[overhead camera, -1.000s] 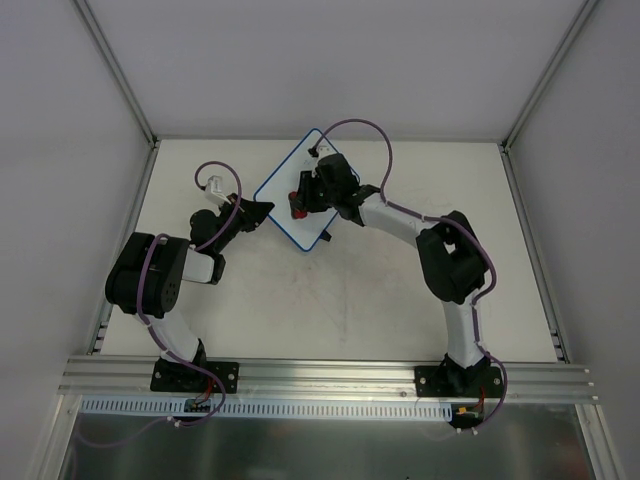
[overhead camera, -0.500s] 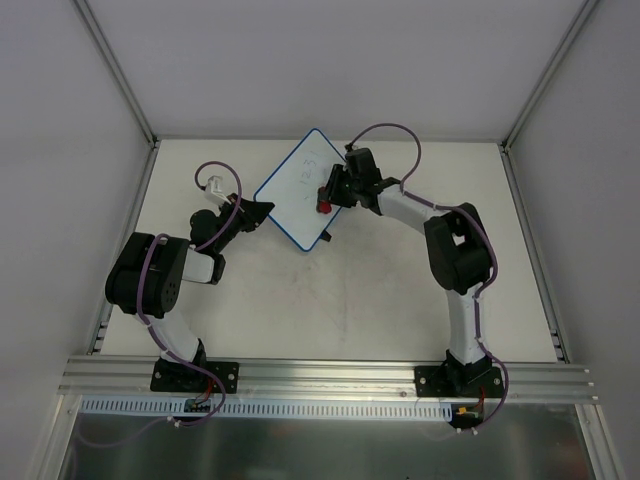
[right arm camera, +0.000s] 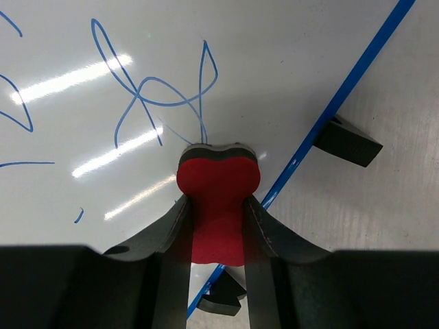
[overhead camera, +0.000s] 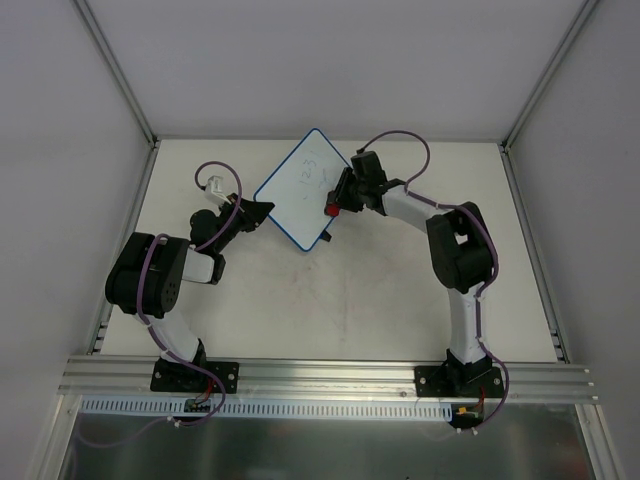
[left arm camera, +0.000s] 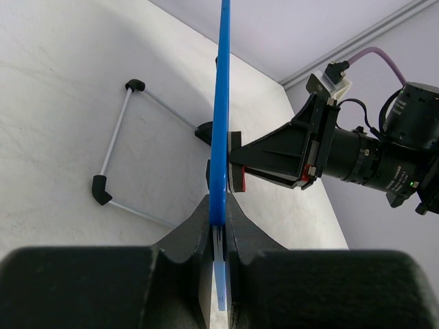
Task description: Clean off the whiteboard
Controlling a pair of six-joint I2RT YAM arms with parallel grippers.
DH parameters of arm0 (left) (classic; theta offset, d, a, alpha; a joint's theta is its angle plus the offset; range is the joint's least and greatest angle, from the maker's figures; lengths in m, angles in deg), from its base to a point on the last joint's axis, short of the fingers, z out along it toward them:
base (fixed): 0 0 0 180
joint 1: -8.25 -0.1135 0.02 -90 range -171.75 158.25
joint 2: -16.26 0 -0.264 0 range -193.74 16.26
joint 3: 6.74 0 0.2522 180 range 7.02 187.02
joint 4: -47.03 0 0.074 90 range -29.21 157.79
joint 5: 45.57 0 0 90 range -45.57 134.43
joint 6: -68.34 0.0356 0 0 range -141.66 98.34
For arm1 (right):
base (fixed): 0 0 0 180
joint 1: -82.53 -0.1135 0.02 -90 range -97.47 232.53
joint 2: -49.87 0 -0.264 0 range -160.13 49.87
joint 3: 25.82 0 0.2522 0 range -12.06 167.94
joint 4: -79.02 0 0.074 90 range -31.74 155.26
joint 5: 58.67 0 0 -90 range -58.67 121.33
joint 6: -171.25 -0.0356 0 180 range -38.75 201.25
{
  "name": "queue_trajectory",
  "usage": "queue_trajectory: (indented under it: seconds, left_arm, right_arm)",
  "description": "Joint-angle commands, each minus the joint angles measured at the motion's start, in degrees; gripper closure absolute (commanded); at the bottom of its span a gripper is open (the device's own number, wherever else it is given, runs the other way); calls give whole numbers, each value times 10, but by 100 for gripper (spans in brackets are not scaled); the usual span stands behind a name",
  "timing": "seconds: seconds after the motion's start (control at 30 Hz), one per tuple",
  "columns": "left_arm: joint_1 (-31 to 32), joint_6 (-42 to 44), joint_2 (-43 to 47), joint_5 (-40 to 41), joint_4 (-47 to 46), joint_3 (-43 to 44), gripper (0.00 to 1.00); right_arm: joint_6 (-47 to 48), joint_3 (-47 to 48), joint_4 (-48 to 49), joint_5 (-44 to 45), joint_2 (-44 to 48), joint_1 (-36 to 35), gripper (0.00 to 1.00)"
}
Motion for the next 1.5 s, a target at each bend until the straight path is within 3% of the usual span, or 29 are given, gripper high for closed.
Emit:
queue_trajectory:
  seconds: [0.0, 0.37, 0.7, 1.47]
  left_arm:
    - [8, 22, 0, -34, -205, 4, 100]
    - [8, 22, -3, -37, -205, 6, 100]
    - [8, 21, -3, -40, -205, 7, 100]
    - [8, 27, 2, -41, -205, 2, 100]
  right_arm:
    - [23, 21, -29, 4, -10, -24, 100]
    - [152, 48, 5, 0, 22, -97, 100]
    - [188, 55, 38, -63, 23, -115, 100]
    - [13, 10, 5, -36, -17, -7, 100]
